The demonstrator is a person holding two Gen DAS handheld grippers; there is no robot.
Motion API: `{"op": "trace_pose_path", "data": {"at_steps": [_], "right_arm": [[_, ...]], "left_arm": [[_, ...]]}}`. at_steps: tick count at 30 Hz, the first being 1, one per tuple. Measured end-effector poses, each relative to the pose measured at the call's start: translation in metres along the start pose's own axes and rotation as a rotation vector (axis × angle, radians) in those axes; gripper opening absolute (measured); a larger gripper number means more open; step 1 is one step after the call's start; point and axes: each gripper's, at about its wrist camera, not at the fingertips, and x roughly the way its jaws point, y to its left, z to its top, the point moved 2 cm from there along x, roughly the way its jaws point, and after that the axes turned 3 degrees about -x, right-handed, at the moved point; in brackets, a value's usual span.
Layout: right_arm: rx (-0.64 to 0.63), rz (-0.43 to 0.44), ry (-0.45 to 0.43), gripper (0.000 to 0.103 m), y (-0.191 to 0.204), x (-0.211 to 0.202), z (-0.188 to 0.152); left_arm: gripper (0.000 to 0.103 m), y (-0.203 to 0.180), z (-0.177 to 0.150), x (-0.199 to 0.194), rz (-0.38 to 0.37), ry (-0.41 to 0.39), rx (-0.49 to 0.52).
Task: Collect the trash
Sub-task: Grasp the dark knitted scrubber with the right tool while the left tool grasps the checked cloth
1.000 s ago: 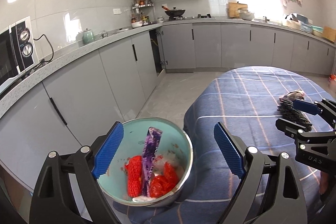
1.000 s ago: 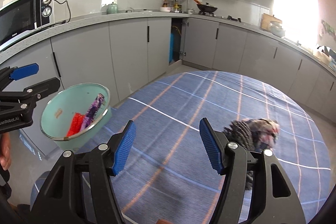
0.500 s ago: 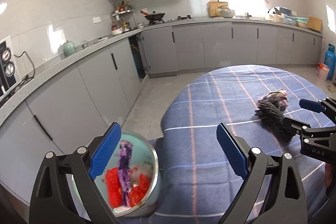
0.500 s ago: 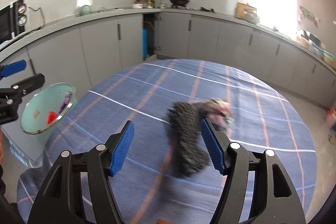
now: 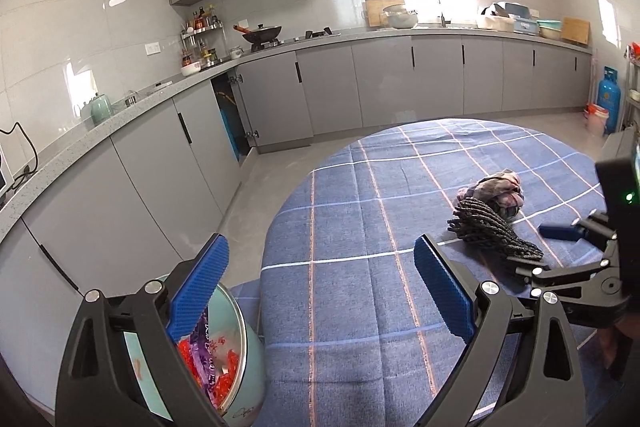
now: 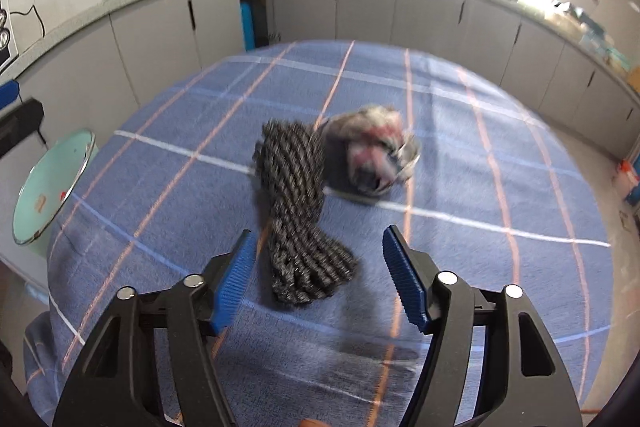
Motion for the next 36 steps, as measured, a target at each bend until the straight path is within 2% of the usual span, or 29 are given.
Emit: {"op": "trace_pose_path", "data": {"at_steps": [1,3,5,9,12,15,18,23,30,36], "right_arm": [[-0.001,0.012,0.009,0.028,0.001,0.001,-0.001],[-0.013,0.033,-0.006,0.02,0.004,-0.004,-0.003],[-0.012,0.069,-0.053,0.019,0.008,-0.017,-0.003],[-0.017,0.062,-0.154,0.017,0.007,-0.047,-0.005],[0.034,0.024,-0.219,0.017,-0.01,-0.066,-0.004],[0.105,-0.071,-0.258,0.017,-0.04,-0.076,-0.003],[0.17,-0.132,-0.258,0.017,-0.071,-0.075,-0.004],[0.24,-0.161,-0.241,0.017,-0.109,-0.067,-0.008],[0.275,-0.163,-0.21,0.017,-0.125,-0.056,-0.018],[0.273,-0.14,-0.195,0.018,-0.126,-0.049,-0.018]], "left_arm": [[0.092,0.001,0.001,0.001,-0.001,0.002,-0.002],[0.092,0.001,0.002,0.002,-0.002,0.004,-0.005],[0.092,-0.001,0.005,0.003,-0.003,0.003,-0.003],[0.093,-0.008,0.012,0.006,-0.013,-0.001,0.006],[0.093,-0.018,0.02,0.011,-0.033,0.0,0.011],[0.093,-0.036,0.03,0.019,-0.057,0.002,0.026],[0.093,-0.062,0.041,0.03,-0.097,0.006,0.046],[0.093,-0.107,0.054,0.055,-0.148,0.02,0.082],[0.093,-0.161,0.053,0.105,-0.199,0.103,0.106],[0.089,-0.181,0.046,0.132,-0.215,0.167,0.123]]}}
